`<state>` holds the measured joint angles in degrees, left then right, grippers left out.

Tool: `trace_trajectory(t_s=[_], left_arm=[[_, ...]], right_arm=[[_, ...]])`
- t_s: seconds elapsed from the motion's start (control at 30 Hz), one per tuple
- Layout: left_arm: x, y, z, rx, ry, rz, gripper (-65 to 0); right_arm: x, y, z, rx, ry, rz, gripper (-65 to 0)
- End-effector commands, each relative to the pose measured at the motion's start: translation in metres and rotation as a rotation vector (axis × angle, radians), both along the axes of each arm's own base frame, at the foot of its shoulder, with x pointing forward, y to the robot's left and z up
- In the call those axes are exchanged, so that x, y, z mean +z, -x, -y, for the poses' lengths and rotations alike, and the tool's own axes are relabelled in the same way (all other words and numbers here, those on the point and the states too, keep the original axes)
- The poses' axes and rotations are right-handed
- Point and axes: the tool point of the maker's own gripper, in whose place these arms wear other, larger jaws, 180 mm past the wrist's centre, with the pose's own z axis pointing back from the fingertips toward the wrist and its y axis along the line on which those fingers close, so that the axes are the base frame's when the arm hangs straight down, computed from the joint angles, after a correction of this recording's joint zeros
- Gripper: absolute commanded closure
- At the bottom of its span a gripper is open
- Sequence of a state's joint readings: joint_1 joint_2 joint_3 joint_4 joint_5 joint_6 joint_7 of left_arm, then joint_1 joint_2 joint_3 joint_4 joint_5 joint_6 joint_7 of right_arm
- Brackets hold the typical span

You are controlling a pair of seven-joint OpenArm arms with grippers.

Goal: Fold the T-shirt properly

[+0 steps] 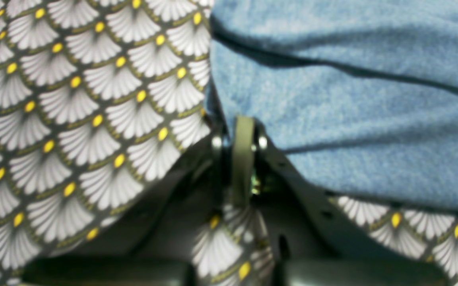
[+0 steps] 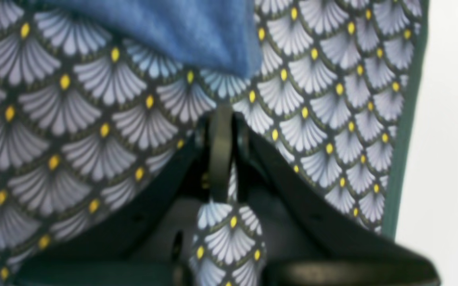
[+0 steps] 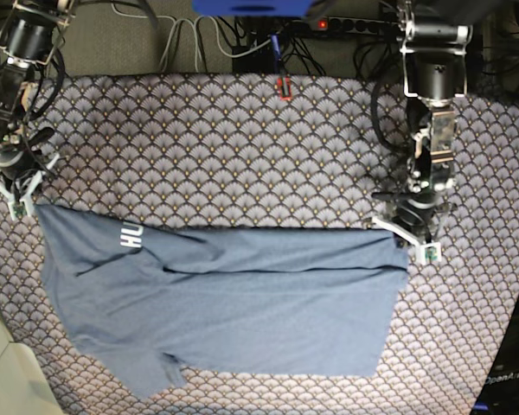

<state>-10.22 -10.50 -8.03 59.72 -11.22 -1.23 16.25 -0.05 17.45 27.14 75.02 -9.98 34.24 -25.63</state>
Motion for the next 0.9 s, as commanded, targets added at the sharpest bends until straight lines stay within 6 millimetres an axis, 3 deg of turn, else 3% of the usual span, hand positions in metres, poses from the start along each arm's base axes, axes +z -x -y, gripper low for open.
trace_trajectory(t_s=[0.0, 0.23, 0.57, 0.87], left_arm=[[0.018, -0.009, -0.012, 0.018, -0.031, 0.053, -0.3], [0.026, 0.006, -0.018, 0.001, -0.072, 0.071, -0.3], [0.026, 0.007, -0.018, 0.002, -0.072, 0.071, -0.3], [0.028, 0.005, -0.018, 0.001, -0.073, 0.077, -0.3]], right_arm=[[0.022, -0.012, 0.004, 0.008, 0.009, 0.073, 0.0], [0.024, 0.005, -0.003, 0.020, -0.033, 0.089, 0.0], [0.026, -0.003, -0.003, 0.017, -0.028, 0.083, -0.2], [0.048, -0.030, 0.010, -0.021, -0.011, 0.080, -28.9]])
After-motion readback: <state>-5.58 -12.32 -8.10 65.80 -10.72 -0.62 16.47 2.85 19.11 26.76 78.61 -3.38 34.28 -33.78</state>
